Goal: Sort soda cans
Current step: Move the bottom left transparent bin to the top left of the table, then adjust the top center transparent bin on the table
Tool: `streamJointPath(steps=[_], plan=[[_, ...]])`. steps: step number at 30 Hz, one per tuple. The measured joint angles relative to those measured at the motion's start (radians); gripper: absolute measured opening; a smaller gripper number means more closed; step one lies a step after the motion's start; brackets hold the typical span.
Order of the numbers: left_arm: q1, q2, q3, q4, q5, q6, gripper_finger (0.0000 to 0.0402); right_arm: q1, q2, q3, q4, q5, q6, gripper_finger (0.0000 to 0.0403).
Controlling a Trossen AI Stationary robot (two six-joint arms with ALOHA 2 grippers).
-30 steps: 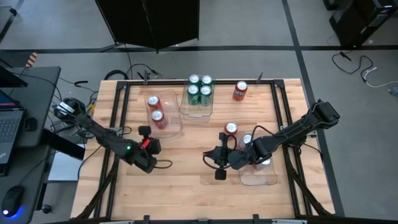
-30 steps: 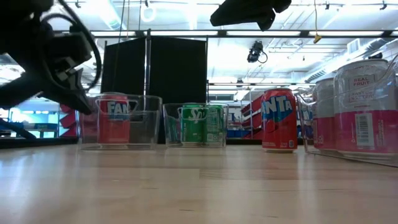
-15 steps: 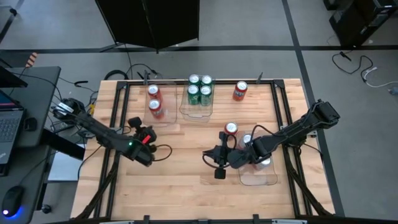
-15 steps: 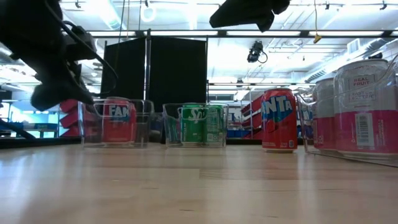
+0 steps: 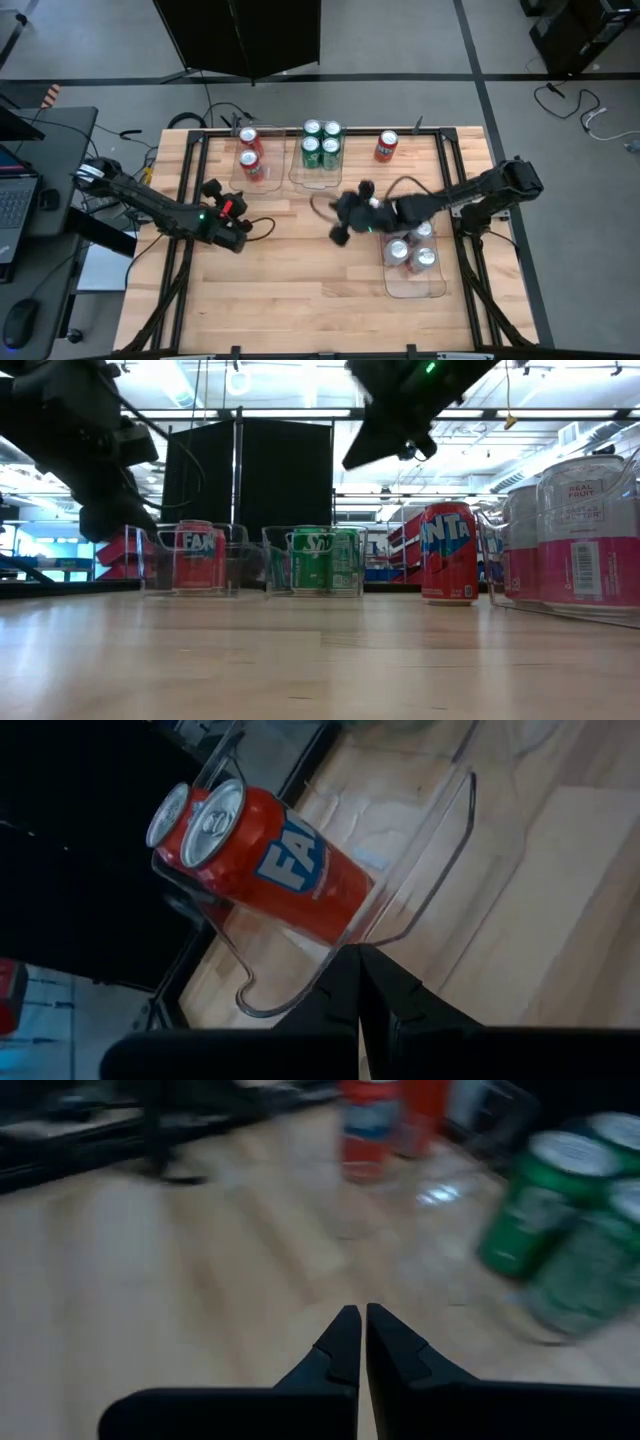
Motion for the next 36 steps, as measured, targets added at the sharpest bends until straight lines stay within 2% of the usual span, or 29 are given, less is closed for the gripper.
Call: streamJointPath(steps=[5,11,18,21,29,36], plan=[[0.047,-0.025,-0.024,0.114,-0.007,0.107,0.0000,-0.179,0.000,0.034,-0.067,-0.002,0.023,0.0007],[0.110,-0.025,-0.074,0.337,-0.006,0.274,0.0000,-0.431,0.000,0.042,-0.062,-0.111,0.039,0.0007],[0.133,-0.034,-0.078,0.363,0.008,0.315,0.0000,-0.636,0.026,0.044,-0.047,-0.210,0.076,0.0007],[0.125,-0.060,-0.079,0.364,0.043,0.314,0.0000,-0.669,0.061,0.043,-0.021,-0.265,0.076,0.0007],[0.069,-0.179,-0.079,0.486,0.196,0.368,0.0000,-0.719,0.167,0.043,0.004,-0.266,0.108,0.0007],[0.053,-0.270,-0.078,0.515,0.227,0.417,0.0000,-0.738,0.231,0.042,0.040,-0.341,0.113,0.0007]])
